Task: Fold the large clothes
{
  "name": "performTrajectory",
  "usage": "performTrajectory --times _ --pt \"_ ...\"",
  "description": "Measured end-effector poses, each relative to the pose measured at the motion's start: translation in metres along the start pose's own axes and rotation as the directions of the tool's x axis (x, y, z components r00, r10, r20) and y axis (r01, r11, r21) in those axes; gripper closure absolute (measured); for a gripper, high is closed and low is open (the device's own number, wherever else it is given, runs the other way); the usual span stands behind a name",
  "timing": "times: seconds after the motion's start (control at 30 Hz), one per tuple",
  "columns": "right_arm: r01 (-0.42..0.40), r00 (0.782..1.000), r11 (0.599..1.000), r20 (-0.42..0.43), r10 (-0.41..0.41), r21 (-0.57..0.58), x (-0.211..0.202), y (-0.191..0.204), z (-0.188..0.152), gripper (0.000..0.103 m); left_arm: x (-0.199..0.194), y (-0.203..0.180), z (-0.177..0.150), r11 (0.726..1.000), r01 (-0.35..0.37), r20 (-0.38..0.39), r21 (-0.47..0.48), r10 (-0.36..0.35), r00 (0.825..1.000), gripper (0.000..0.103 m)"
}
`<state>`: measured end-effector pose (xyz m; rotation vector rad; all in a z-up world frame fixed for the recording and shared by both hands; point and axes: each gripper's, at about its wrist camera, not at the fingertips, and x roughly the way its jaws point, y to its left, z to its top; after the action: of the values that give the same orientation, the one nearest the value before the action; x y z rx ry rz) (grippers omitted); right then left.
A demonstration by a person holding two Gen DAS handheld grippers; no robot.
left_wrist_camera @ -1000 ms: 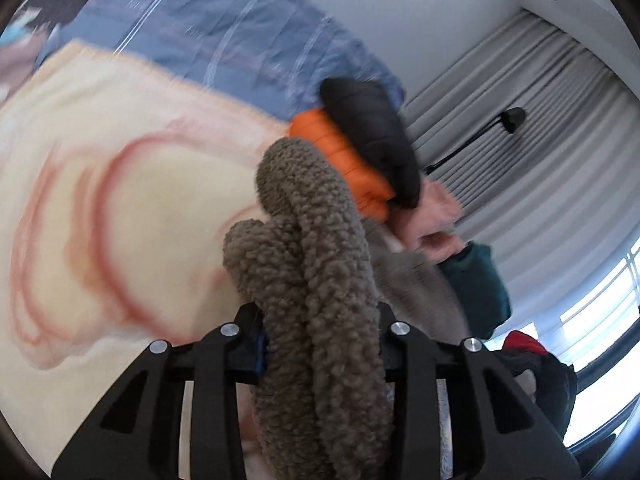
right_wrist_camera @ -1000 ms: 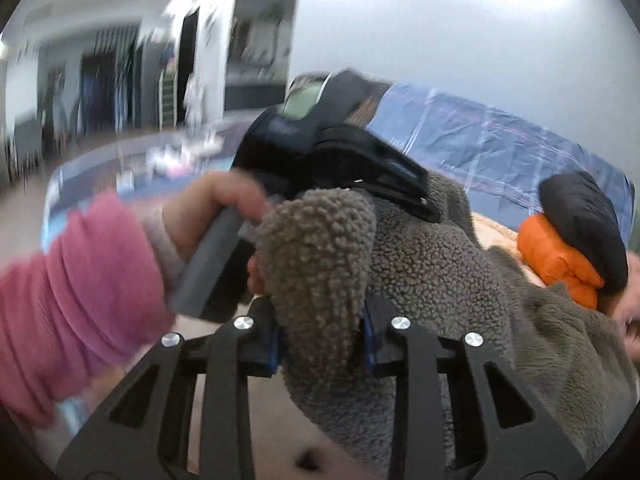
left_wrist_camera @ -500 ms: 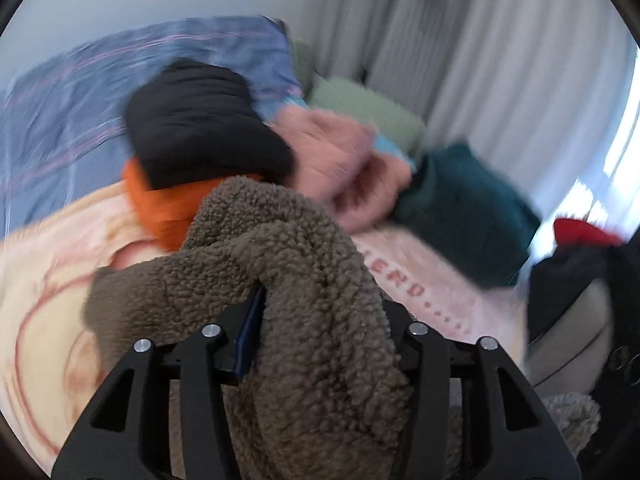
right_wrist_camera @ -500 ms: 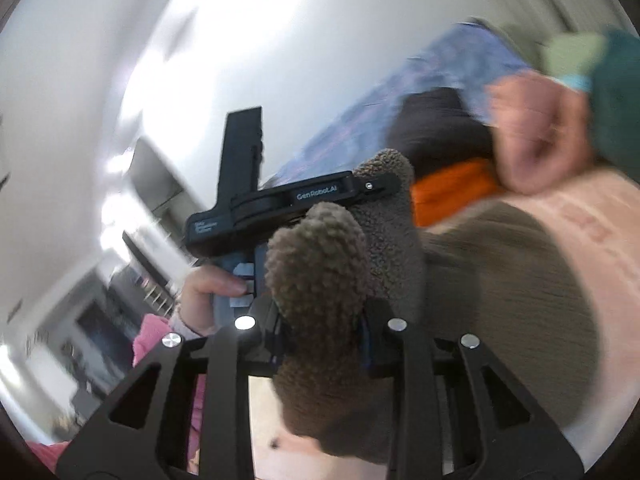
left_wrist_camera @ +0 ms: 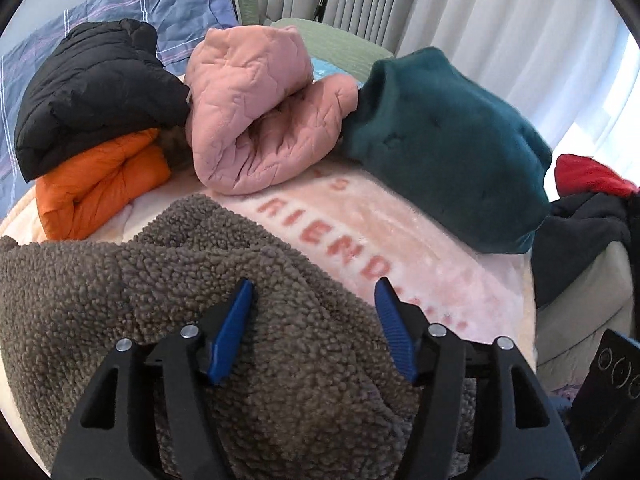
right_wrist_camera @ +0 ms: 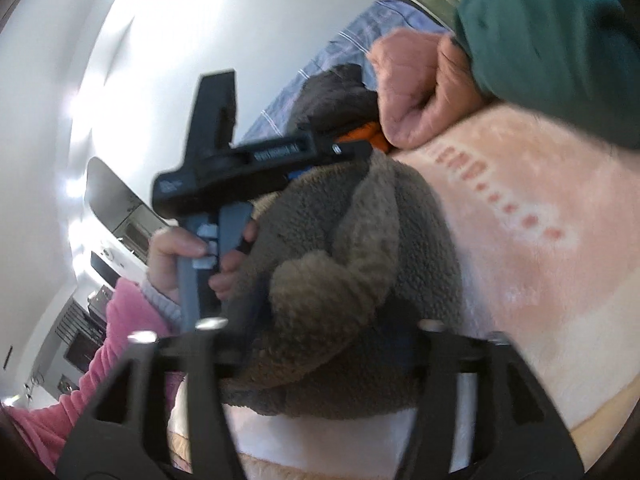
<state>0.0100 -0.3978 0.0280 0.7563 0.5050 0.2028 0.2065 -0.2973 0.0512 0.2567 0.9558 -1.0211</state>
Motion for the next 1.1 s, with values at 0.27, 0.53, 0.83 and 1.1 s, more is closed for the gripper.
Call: performTrajectory --times 0.27,0.53,0.83,1.1 --pt "0.066 0.994 0.998 -0.085 -0.064 0.022 0.031 -0.008 0.005 0.066 -0.017 -0.007 0.002 0.999 -0.051 0.054 0.014 0.050 0.997 0.033" --pt "0.082 0.995 0.987 -0.064 -0.074 0.135 0.008 -0.040 -0.005 0.068 -0.117 0.023 -0.007 0.945 -0.327 0.247 0.030 0.310 0.918 0.025" --pt "0.132 0.988 0.988 -0.087 -0.125 0.079 0.015 -0.035 -0.012 0.053 -0.037 0.049 -0.049 0.926 -0.357 0.091 0.119 0.348 0.933 0.019" --pt "0.142 0.987 0.986 -0.084 -0.135 0.090 0.011 -0.043 -0.015 0.040 -0.046 0.037 -0.041 0.914 -0.369 0.172 0.170 0.341 0.924 0.023"
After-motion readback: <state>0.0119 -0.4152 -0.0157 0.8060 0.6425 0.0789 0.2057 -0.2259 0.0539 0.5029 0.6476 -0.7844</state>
